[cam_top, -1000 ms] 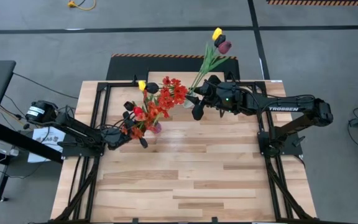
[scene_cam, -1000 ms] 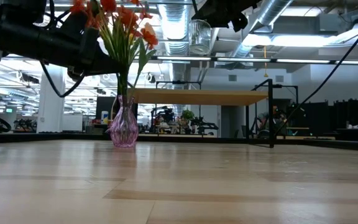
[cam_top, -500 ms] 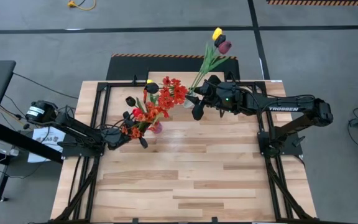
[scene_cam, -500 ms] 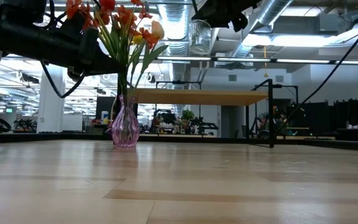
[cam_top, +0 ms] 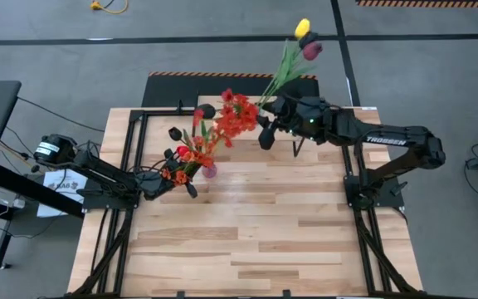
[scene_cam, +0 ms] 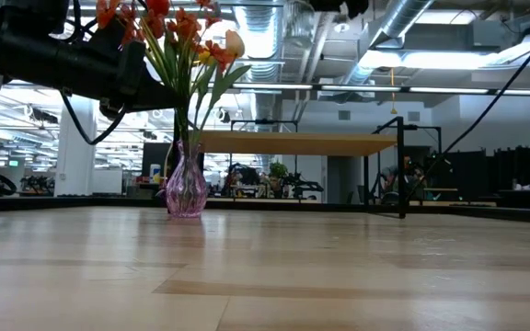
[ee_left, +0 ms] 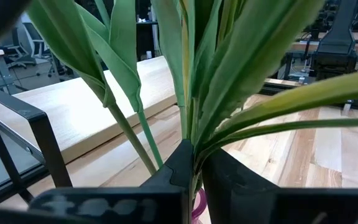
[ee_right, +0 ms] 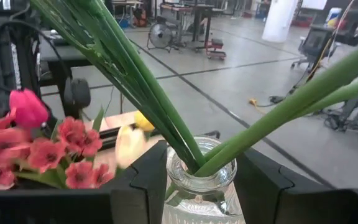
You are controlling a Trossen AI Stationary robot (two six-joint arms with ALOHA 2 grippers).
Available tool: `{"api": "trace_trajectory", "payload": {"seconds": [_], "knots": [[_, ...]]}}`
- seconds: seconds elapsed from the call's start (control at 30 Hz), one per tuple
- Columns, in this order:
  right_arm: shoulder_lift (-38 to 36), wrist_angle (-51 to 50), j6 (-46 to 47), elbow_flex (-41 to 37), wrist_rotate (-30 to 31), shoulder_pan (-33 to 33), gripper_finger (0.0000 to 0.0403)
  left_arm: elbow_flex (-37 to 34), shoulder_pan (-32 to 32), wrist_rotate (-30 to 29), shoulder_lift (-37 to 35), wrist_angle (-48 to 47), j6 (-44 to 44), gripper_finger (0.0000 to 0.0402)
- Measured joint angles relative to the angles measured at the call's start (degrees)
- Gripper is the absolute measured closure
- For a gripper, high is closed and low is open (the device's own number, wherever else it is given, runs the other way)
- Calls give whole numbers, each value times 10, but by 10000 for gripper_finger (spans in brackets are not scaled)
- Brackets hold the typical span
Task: Pick and place flowers into a vace then onto a shelf
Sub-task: Put the transparent vase with flowers on the shelf
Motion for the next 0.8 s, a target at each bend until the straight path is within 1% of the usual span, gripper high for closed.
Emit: {"api": "trace_trajectory", "payload": {"seconds": [0.13,0.2,0.3,0.47,0.53,0.6,0.7,0.8], "knots": [[-1,-35,-14,41,4,0,263,0,0,0,0,0,0,399],[-1,-57,-22,55,19,-3,263,0,0,0,0,0,-1,399],[-1,-95,-22,63,46,-11,263,0,0,0,0,0,-1,397],[-9,-170,6,64,50,-47,263,0,0,0,0,0,-5,393],[-10,-184,12,56,35,-64,263,0,0,0,0,0,-5,393],[-17,-178,13,38,3,-83,263,0,0,0,0,0,-5,392],[-40,-134,20,-7,-59,-118,263,0,0,0,0,0,-5,392],[-67,-78,26,-65,-95,-156,263,0,0,0,1,0,-5,392]]}}
